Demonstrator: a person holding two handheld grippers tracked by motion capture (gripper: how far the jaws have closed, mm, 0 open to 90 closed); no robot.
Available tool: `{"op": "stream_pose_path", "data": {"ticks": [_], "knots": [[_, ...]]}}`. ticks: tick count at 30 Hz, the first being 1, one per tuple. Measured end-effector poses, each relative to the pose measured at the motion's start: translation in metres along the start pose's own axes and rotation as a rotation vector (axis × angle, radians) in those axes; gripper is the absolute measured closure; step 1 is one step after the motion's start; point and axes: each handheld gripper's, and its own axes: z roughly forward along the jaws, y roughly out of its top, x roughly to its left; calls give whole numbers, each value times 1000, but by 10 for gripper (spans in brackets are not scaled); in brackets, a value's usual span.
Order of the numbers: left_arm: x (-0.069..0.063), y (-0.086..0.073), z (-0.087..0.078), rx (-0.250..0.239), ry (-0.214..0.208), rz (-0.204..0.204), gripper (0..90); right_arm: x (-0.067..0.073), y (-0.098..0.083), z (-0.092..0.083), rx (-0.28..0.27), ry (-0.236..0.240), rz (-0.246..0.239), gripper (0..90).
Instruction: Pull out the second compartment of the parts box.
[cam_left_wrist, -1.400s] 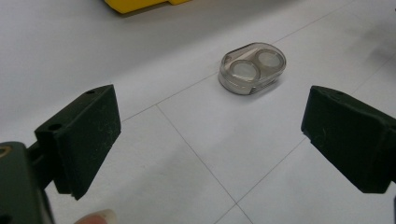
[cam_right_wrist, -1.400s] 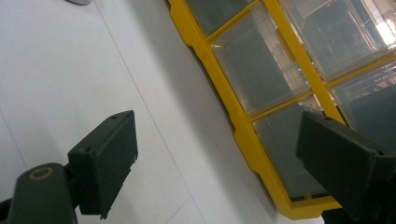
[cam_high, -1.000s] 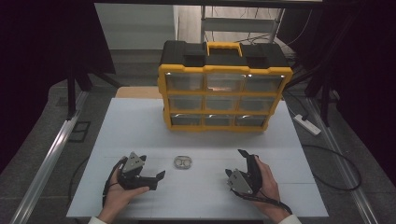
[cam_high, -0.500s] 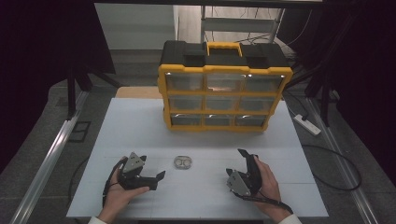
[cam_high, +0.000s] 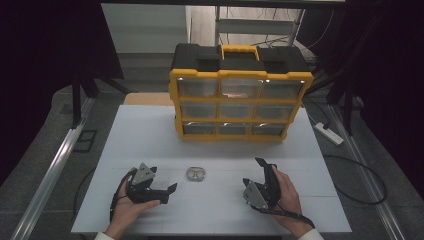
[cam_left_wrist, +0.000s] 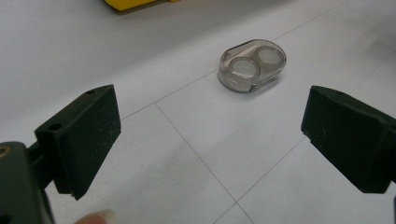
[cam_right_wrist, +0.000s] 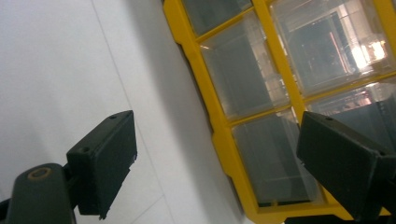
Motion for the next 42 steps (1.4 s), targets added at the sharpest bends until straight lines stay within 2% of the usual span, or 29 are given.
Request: {"op": "stream_pose_path", "data": {"ticks": [1, 4, 5, 9, 25, 42], "knots": [[0, 0, 0, 0, 0, 0, 56, -2, 1, 1, -9, -26, -4, 121], [0, 0, 0, 0, 1, 1, 56, -4, 2, 1, -6, -17, -9, 121], [0, 0, 0, 0, 1, 1, 55, -5, 3, 2, -16, -37, -20, 121], [0, 0, 0, 1, 0, -1, 55, -8, 6, 2, -20, -52, -32, 125], [1, 0, 0, 3, 0, 0, 56, -21, 17, 3, -30, -85, -73, 130], [0, 0, 0, 2, -1, -1, 56, -33, 21, 3, -31, -116, -94, 130]]}}
